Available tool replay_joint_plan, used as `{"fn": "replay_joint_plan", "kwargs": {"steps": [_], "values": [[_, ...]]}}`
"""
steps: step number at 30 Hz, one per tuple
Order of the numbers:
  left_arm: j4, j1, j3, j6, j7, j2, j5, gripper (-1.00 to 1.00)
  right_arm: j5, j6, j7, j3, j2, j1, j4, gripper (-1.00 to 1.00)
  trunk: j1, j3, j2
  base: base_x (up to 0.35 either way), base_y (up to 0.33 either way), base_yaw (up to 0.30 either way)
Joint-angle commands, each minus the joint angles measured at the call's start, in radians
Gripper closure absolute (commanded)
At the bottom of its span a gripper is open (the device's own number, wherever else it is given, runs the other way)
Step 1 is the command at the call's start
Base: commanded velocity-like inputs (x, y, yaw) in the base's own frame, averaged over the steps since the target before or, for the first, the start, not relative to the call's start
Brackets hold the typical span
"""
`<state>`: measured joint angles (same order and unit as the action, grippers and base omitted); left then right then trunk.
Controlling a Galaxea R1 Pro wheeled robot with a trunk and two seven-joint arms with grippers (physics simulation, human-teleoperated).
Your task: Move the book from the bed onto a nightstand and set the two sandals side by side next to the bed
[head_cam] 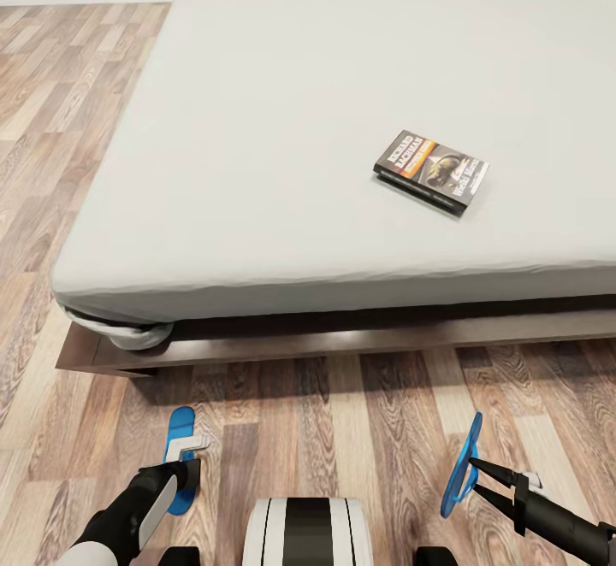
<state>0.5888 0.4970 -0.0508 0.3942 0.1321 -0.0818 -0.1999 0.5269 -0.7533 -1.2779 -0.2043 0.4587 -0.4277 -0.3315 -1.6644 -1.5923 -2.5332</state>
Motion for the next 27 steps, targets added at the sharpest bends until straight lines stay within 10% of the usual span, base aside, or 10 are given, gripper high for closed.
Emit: {"fn": "replay_joint_plan", "kwargs": {"steps": [1, 7, 8, 27], "values": [[0.002, 0.000, -0.006, 0.005, 0.008, -0.001, -0.010, 1.00, 0.002, -0.008, -0.001, -0.001, 0.000, 0.000, 0.000, 1.00, 0.000, -0.001, 0.000, 0.000, 0.000, 0.000], [0.002, 0.000, -0.006, 0.005, 0.008, -0.001, -0.010, 1.00, 0.002, -0.010, -0.001, -0.001, 0.000, 0.000, 0.000, 1.00, 0.000, -0.001, 0.000, 0.000, 0.000, 0.000], [0.002, 0.000, -0.006, 0.005, 0.008, -0.001, -0.010, -1.00, 0.002, -0.011, -0.001, -0.001, 0.000, 0.000, 0.000, 1.00, 0.000, -0.001, 0.000, 0.000, 0.000, 0.000], [0.002, 0.000, -0.003, 0.006, 0.009, -0.002, -0.010, -1.00, 0.002, -0.014, -0.001, -0.001, 0.000, 0.000, 0.000, 1.00, 0.001, 0.007, 0.000, 0.000, 0.000, 0.000]]}}
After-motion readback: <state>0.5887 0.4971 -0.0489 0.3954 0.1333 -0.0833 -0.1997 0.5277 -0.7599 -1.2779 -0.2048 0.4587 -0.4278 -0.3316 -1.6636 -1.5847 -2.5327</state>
